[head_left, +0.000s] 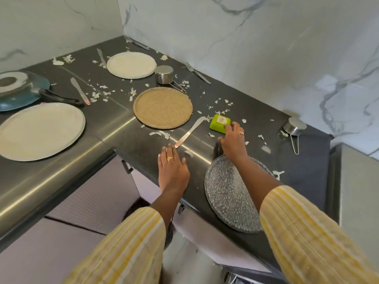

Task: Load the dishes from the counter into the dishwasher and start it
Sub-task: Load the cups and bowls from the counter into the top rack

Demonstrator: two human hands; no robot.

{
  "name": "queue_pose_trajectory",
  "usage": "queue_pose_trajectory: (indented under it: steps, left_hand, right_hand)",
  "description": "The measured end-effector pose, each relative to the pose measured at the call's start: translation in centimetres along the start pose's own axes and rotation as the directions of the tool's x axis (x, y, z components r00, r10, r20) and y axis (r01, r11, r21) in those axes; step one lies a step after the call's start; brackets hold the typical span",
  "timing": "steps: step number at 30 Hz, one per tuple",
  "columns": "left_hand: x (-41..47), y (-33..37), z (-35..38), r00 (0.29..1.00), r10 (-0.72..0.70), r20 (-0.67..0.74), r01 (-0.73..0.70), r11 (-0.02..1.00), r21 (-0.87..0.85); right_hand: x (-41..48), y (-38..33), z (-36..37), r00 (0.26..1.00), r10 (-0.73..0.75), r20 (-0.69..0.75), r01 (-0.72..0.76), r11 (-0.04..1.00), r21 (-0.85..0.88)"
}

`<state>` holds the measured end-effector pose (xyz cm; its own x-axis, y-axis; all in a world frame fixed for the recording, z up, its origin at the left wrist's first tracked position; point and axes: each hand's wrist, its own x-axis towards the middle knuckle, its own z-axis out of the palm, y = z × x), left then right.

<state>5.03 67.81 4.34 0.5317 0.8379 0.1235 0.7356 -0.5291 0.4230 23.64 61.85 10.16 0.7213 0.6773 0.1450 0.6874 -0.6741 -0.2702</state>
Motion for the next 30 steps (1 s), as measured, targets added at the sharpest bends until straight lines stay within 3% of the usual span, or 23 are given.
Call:
queue_pose_trajectory:
  steps: [5, 9, 11, 21, 26, 30]
  left_hand:
    - [0.1, 0.2, 0.1, 1.0, -0.029, 0.002, 0.029, 1.0, 0.0]
    - [0.1, 0.2, 0.0, 0.999, -0.039, 0.009, 0.039, 0.999, 0.002]
    - [0.1, 0.2, 0.0, 0.999, -0.036, 0.013, 0.036, 0.999, -0.002]
    - [0.1, 0.2, -0.2, 1.0, -0.012, -0.025, 0.01, 0.996, -0.087]
    - [-0.1, 0.3, -1.1, 0.998, 0.025, -0.063, -0.035, 0.987, -0.158]
    - [-2.2, 0.0, -2.0, 0.979, 0.072, -0.192, -0.123, 0.956, -0.267]
  right_hand:
    - [5.2, 0.1, 0.5, 0.988, 0.045, 0.149, -0.054, 0.997, 0.055]
    - [7.7, 0.2, 0.6, 0.954, 0.1, 0.282, -0.086, 0.994, -0.062]
    - [8.1, 0.2, 0.4, 0.947, 0.113, 0.301, -0.112, 0.993, -0.023]
    - [1.6, 0.5, -1.9, 0.979, 0.169, 0.117, -0.19, 0.96, 0.205]
    - [-6.3, -0.2, -2.7, 0.995, 0.096, -0.022, -0.088, 0.964, 0.252]
    - [-13.8, -0.7, -3.0, 0.99, 0.079, -0.117, -0.034, 0.937, 0.347]
